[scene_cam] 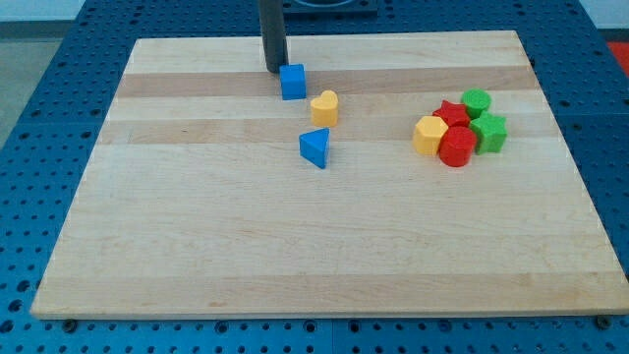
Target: Move the cube to the top left of the heart
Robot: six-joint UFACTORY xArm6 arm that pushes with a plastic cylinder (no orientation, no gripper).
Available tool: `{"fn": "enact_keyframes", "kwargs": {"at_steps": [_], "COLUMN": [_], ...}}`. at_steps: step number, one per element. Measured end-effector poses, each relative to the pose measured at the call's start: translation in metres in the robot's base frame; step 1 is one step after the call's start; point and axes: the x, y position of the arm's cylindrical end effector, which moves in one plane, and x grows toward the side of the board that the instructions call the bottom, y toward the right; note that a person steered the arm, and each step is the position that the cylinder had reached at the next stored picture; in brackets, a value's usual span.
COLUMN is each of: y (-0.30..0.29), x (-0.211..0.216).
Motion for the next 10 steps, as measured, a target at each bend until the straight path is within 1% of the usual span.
{"fn": "enact_keyframes", "kwargs": {"at_steps": [2, 5, 6, 7, 8, 9, 10], "y": [0.002, 0.008, -0.001, -0.026, -0.033, -0.032, -0.022], "x": [0.022, 0.034, 0.034, 0.042, 0.083, 0.132, 0.181]}}
